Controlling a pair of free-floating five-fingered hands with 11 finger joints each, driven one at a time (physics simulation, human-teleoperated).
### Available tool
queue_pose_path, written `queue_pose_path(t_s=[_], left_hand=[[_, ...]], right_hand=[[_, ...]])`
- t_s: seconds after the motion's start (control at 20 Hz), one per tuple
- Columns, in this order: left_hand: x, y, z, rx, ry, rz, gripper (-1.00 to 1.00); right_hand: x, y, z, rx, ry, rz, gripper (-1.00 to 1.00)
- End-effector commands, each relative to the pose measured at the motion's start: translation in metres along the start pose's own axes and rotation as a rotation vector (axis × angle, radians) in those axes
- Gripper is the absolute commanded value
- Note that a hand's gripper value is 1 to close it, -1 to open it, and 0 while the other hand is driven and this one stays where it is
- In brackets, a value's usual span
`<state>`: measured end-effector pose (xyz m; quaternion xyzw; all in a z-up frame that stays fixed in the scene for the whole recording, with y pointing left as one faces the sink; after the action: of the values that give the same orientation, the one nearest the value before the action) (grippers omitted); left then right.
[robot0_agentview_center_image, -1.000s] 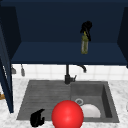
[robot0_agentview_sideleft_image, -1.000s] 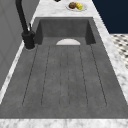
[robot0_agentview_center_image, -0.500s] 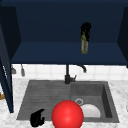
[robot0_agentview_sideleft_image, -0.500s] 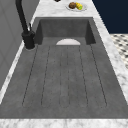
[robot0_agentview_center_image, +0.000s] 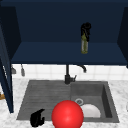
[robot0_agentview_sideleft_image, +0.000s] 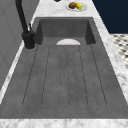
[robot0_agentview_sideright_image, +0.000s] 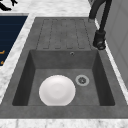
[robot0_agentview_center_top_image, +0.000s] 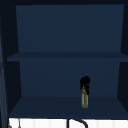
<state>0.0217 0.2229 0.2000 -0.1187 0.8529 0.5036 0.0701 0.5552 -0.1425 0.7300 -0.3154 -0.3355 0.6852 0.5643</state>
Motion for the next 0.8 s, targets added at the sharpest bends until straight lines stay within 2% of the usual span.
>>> queue_pose_path(t_s=[0.0,0.2,0.5,0.75], left_hand=[[0.0,0.0,0.0,0.0,0.0,0.0,0.0],[0.0,0.0,0.0,0.0,0.0,0.0,0.0],[0.0,0.0,0.0,0.0,0.0,0.0,0.0],[0.0,0.0,0.0,0.0,0.0,0.0,0.0]], right_hand=[[-0.001,-0.014,0.01,-0.045,0.016,-0.002,1.0],[-0.007,-0.025,0.036,-0.07,0.009,0.004,1.0],[-0.006,-0.037,0.081,-0.124,0.006,-0.033,1.0],[0.002,-0.02,0.12,-0.142,-0.001,0.013,1.0]])
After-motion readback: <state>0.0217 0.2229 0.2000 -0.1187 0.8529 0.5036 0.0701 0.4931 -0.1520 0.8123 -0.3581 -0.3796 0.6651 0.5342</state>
